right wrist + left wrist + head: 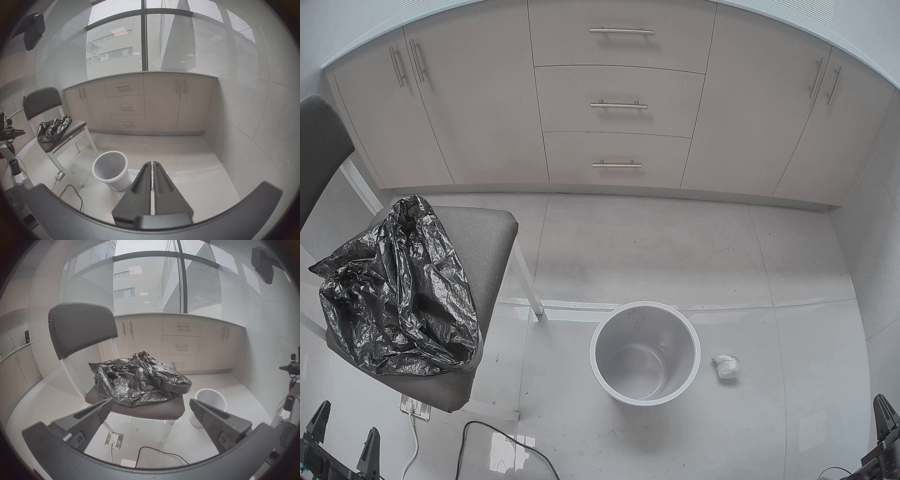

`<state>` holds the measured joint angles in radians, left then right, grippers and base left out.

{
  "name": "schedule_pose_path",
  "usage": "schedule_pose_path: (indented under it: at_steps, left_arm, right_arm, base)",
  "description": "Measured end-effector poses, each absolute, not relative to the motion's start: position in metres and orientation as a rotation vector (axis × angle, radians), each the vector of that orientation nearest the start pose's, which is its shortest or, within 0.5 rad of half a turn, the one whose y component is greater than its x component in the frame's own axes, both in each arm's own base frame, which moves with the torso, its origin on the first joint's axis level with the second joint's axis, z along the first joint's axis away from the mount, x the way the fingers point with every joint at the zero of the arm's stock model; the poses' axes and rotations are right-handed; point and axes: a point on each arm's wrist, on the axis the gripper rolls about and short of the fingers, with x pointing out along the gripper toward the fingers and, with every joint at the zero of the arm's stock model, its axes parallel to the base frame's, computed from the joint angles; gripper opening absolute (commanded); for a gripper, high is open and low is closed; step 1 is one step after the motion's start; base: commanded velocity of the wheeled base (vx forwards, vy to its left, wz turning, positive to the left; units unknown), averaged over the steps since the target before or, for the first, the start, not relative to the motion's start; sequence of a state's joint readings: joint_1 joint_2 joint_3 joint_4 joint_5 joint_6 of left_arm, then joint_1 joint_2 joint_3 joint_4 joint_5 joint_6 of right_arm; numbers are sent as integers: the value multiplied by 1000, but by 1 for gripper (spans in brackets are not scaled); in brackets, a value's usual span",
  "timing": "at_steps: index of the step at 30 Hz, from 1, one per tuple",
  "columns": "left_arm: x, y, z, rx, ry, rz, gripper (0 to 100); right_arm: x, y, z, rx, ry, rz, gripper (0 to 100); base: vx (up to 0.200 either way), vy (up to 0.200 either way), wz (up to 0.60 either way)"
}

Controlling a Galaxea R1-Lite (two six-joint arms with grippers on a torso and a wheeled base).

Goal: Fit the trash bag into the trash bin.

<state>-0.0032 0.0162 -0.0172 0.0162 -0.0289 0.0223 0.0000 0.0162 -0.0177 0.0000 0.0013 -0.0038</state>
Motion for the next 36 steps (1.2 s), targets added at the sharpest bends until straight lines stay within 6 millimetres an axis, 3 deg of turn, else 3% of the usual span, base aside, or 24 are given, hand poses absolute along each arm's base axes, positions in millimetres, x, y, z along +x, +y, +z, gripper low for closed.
schedule_pose_path:
  at_steps: [22, 25, 33, 36]
  left_arm:
    - [-21, -1, 82, -7, 36, -9, 100]
    - [-23, -1, 98, -45, 8, -8, 100]
    - [-30, -1, 171, -65, -112, -8, 100]
    - [-22, -1, 183, -73, -91, -10, 100]
  right_arm:
    - [-23, 0, 81, 4, -3, 1, 0]
    - [-23, 0, 81, 4, -3, 0, 0]
    - [-23, 0, 81, 4, -5, -1, 0]
    - [-23, 0, 82, 9, -11, -3, 0]
  base:
    - [0, 0, 0]
    - [0, 0, 0]
    - [0, 0, 0]
    - [0, 0, 0]
